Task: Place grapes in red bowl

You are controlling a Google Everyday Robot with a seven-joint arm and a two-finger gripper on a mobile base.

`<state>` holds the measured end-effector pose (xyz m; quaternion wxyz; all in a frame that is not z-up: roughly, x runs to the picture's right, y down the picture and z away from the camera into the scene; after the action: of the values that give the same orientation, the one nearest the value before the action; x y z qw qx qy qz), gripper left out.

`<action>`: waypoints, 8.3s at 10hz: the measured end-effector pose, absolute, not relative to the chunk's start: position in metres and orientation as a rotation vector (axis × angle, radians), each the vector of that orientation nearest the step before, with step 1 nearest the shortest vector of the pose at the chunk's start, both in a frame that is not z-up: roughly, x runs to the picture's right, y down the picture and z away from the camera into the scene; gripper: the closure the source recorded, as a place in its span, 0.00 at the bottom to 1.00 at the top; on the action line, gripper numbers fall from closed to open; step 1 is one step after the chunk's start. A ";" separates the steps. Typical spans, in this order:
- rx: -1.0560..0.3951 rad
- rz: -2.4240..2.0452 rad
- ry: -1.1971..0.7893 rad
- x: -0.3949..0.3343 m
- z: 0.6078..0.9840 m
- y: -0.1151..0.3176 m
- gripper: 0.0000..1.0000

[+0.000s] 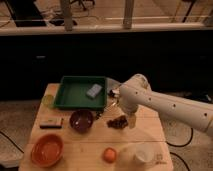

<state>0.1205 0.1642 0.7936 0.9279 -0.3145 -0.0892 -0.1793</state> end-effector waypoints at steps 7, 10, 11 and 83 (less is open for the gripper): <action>-0.673 -0.323 -0.238 0.131 0.819 0.191 0.20; -0.678 -0.339 -0.253 0.134 0.826 0.198 0.20; -0.678 -0.351 -0.256 0.133 0.829 0.198 0.20; -0.634 -0.500 -0.493 0.152 0.862 0.204 0.20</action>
<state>0.1519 0.2044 0.8623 0.8903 -0.3052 -0.2372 -0.2407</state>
